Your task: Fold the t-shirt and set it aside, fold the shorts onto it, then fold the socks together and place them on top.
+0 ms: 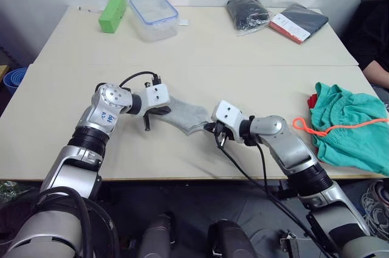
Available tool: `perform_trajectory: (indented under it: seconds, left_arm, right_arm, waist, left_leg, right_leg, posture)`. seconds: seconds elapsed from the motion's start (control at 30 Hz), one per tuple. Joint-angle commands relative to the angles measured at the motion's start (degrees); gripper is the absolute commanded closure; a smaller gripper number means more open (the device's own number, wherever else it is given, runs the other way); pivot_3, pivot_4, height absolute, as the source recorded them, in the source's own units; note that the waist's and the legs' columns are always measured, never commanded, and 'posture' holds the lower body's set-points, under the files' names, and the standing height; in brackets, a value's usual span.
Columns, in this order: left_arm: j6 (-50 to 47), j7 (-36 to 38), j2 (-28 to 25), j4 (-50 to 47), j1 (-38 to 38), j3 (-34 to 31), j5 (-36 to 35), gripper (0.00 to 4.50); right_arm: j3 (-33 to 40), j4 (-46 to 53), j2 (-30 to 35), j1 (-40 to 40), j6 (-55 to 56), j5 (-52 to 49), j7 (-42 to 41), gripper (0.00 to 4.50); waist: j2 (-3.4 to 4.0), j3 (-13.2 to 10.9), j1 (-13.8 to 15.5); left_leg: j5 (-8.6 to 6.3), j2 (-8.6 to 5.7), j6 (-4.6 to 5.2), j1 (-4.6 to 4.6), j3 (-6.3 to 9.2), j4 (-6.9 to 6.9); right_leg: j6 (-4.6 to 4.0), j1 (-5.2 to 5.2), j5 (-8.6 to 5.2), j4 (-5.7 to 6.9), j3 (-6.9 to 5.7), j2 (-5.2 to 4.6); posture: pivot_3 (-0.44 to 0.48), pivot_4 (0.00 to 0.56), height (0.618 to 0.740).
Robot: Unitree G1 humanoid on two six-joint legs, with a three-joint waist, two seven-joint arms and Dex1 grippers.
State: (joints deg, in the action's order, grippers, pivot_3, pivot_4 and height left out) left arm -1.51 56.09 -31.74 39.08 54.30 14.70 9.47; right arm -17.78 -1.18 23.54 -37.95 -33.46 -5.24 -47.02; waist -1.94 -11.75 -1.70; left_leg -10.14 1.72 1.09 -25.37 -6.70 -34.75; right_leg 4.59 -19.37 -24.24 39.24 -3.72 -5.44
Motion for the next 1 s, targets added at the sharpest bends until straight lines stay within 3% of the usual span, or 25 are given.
perform_trajectory:
  seconds: [0.03, 0.07, 0.17, 0.47, 0.6, 0.77, 1.0]
  left_arm:
    - [-4.2, -0.4, -1.1, -1.9, 1.1, -4.0, -2.8, 4.5]
    - [-5.3, -0.4, -1.6, -2.8, 0.6, -4.7, -3.3, 4.5]
    - [-13.6, 0.6, -3.1, -8.8, -2.6, -8.7, -7.3, 3.93]
    - [-45.9, -7.4, -6.2, -26.6, -12.2, -24.4, -18.9, 1.16]
    - [-58.9, -13.6, -3.6, -32.3, -15.5, -30.9, -23.3, 0.05]
    - [-66.7, -20.2, 2.2, -31.0, -15.6, -36.2, -27.5, 0.05]
    - [-64.5, -24.0, 5.7, -25.8, -12.8, -34.3, -28.7, 0.05]
  right_arm:
    - [4.1, 5.2, -1.9, -4.5, -4.5, -3.8, 0.8, 4.48]
    - [4.3, 5.6, -2.2, -5.0, -5.2, -4.1, 1.1, 4.48]
    - [3.6, 5.4, -3.9, -5.8, -5.6, -4.0, 2.6, 4.5]
    - [-2.3, -7.0, -10.0, -5.8, 4.3, 3.8, 9.5, 4.5]
    - [-2.7, -11.3, -11.5, -4.5, 9.0, 5.9, 11.7, 4.5]
    - [-2.1, -14.8, -13.0, -3.7, 10.6, 7.0, 13.3, 4.5]
    - [1.6, -10.0, -12.9, -3.0, 7.1, 5.0, 14.4, 4.5]
  waist:
    - [0.0, 0.0, -0.1]
    - [0.0, 0.0, -0.1]
    - [0.0, 0.0, -0.2]
    - [-0.01, 0.0, -0.4]
    - [-0.01, 0.0, -0.1]
    - [-0.03, 0.0, -0.1]
    - [-0.08, 0.0, 0.1]
  left_leg:
    - [0.01, 0.0, -0.01, -0.07, 0.0, -0.02]
    - [0.01, 0.01, -0.01, -0.08, 0.0, -0.04]
    - [0.0, 0.02, -0.02, -0.07, 0.0, -0.03]
    - [0.01, 0.0, -0.04, -0.07, 0.0, 0.01]
    - [0.0, 0.0, -0.04, -0.05, 0.01, 0.02]
    - [0.02, 0.0, -0.06, -0.01, 0.05, 0.0]
    - [0.02, -0.02, -0.08, 0.06, 0.06, 0.01]
  right_leg:
    - [0.0, -0.11, 0.0, 0.07, 0.0, 0.0]
    - [-0.01, -0.16, 0.0, 0.16, 0.0, 0.0]
    - [-0.02, -0.16, -0.01, 0.17, -0.02, -0.01]
    - [-0.07, -0.18, -0.04, 0.21, 0.02, -0.02]
    - [-0.06, -0.15, -0.04, 0.21, 0.03, -0.02]
    - [-0.06, -0.11, -0.04, 0.25, 0.03, -0.01]
    - [-0.06, -0.04, -0.04, 0.24, 0.03, -0.02]
  posture:
    - [0.0, 0.15, 0.74]
    - [0.0, 0.15, 0.74]
    - [0.0, 0.15, 0.74]
    - [0.0, 0.15, 0.74]
    - [0.0, 0.15, 0.74]
    - [0.0, 0.15, 0.74]
    - [0.0, 0.15, 0.74]
